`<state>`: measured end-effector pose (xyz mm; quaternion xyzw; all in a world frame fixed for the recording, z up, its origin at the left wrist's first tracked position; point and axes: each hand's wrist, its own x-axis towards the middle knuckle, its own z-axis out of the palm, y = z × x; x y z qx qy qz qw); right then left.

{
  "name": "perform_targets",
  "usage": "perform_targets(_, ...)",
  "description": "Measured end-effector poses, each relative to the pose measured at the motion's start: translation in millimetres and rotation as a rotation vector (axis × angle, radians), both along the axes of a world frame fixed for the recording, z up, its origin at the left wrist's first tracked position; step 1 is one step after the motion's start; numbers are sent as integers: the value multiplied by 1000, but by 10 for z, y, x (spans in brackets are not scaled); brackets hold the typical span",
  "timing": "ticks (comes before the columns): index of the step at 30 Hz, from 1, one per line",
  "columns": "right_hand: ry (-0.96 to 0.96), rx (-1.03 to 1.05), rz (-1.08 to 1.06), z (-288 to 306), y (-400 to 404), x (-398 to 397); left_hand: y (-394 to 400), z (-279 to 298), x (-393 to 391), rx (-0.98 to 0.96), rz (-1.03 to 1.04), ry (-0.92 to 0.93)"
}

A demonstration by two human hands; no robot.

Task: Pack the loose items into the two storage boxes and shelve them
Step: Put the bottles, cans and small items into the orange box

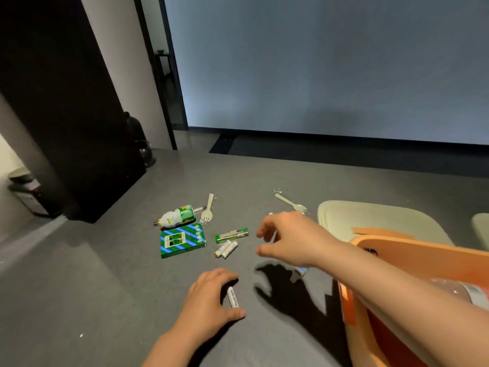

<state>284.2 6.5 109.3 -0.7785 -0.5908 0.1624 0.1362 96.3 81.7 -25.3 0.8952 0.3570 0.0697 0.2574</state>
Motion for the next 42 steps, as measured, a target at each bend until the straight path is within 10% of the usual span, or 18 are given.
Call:
perform_targets(13, 69, -12, -320, -1260, 1083, -411, 720, -214, -349, 109, -17, -125)
perform_targets(42, 44, 124, -284, -1436, 983, -540, 742, -271, -437, 55, 30, -219)
